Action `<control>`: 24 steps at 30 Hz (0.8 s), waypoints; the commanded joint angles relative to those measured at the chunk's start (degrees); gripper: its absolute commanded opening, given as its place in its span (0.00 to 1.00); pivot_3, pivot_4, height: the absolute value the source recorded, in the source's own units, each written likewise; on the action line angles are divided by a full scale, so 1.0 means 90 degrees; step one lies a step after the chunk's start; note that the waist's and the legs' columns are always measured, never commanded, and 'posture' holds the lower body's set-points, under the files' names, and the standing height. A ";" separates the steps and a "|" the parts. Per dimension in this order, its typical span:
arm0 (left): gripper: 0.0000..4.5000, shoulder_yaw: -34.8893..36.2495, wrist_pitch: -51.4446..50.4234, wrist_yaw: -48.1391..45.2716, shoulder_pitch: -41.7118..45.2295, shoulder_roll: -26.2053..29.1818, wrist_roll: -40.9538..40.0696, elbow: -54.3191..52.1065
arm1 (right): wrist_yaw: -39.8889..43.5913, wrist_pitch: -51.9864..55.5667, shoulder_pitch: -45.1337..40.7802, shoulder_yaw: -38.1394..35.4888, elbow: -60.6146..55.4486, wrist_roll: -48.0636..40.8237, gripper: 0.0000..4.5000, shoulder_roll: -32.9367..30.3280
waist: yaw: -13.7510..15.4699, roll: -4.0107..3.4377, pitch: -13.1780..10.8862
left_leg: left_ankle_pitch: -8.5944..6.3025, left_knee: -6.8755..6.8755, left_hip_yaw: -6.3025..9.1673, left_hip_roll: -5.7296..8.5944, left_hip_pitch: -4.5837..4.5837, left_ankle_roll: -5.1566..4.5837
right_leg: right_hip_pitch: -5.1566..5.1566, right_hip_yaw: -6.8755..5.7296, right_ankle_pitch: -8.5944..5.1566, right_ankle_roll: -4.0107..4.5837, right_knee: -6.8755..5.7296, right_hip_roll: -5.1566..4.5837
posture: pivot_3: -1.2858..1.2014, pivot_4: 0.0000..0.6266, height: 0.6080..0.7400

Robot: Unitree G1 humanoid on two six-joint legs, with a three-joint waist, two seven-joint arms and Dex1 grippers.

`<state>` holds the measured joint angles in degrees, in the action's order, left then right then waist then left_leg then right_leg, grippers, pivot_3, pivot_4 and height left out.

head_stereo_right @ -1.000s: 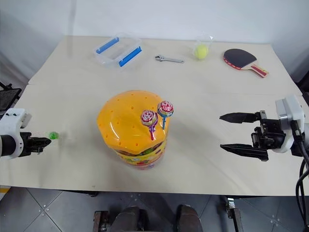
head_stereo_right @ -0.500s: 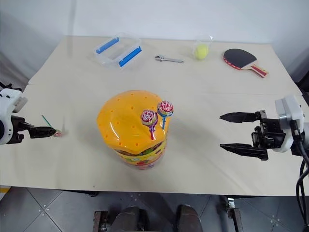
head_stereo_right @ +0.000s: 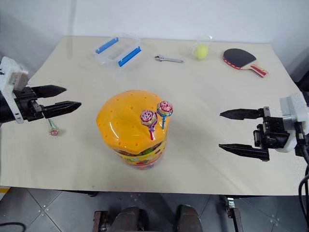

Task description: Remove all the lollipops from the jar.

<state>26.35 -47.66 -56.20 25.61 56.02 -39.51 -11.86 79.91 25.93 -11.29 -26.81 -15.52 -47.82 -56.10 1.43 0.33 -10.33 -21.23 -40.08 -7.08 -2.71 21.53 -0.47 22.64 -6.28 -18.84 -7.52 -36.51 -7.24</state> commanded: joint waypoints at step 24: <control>1.00 0.0433 0.2001 -0.3181 -0.0001 -0.0246 -0.1411 0.0705 | -0.2545 0.0779 -0.1754 0.1971 -0.1758 -0.0833 1.00 0.0999 | -0.0036 0.0012 0.0007 | -0.0002 -0.0004 0.0013 0.0002 0.0000 -0.0004 | -0.0002 -0.0003 0.0000 0.0000 -0.0003 -0.0004 | 0.52 0.24 1.00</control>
<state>27.71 -29.92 -85.03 26.60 52.58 -51.48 -4.19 56.19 33.90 -26.15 -9.24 -31.47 -55.65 -47.55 1.11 0.44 -10.26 -21.25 -40.12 -6.96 -2.69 21.52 -0.51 22.62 -6.30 -18.84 -7.52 -36.53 -7.28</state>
